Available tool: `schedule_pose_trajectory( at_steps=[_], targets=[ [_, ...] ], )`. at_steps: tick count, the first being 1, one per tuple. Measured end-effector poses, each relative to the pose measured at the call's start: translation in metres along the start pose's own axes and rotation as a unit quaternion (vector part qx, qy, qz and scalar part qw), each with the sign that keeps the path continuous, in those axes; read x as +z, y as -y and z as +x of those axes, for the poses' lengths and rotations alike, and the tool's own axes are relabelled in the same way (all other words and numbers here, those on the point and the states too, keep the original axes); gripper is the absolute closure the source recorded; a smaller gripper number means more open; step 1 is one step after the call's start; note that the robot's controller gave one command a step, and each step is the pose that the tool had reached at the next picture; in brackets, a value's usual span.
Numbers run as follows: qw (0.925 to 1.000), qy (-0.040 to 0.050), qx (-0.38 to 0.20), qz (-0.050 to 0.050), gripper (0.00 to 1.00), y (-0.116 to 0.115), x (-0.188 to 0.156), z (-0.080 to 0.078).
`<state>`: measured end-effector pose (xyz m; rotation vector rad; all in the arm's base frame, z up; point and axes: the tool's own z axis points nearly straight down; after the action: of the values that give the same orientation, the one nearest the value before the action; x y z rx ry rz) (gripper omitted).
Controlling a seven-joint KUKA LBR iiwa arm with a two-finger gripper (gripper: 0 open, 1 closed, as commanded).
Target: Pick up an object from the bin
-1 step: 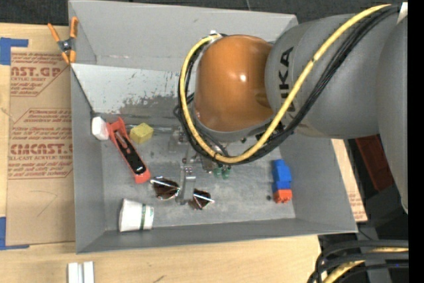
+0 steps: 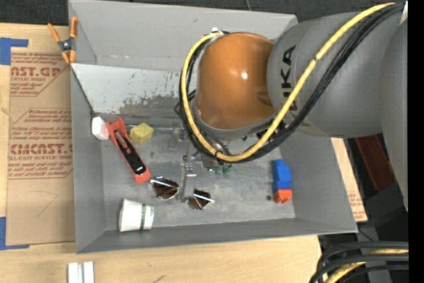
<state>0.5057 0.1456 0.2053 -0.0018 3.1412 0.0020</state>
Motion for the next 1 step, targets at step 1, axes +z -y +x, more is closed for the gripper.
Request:
schedule_pose_trajectory(
  at_steps=[1],
  targets=[
    [0.9993, 0.0023, -0.036, 0.0, 0.0, 0.0043, 0.0284, 0.0015]
  ],
)
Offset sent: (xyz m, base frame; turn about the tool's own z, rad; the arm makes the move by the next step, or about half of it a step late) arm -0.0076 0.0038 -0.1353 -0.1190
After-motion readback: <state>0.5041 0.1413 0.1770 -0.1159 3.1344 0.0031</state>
